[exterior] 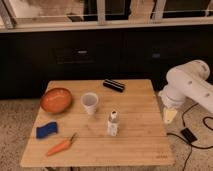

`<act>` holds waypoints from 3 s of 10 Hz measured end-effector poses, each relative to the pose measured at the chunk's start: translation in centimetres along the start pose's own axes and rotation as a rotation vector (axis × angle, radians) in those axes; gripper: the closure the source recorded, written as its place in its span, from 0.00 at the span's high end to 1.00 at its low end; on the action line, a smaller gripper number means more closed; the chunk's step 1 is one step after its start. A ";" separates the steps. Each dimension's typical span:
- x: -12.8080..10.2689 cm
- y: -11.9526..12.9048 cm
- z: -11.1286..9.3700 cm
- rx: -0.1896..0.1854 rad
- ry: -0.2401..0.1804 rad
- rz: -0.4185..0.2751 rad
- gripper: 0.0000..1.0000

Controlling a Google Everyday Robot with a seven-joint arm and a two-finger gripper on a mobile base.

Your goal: Knock the bottle over

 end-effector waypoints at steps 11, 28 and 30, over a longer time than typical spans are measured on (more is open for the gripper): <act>-4.6 2.2 -0.4 -0.003 -0.006 -0.110 0.80; -13.1 4.5 -0.5 0.036 -0.015 -0.277 0.80; -13.6 4.9 -0.4 0.047 -0.010 -0.296 0.80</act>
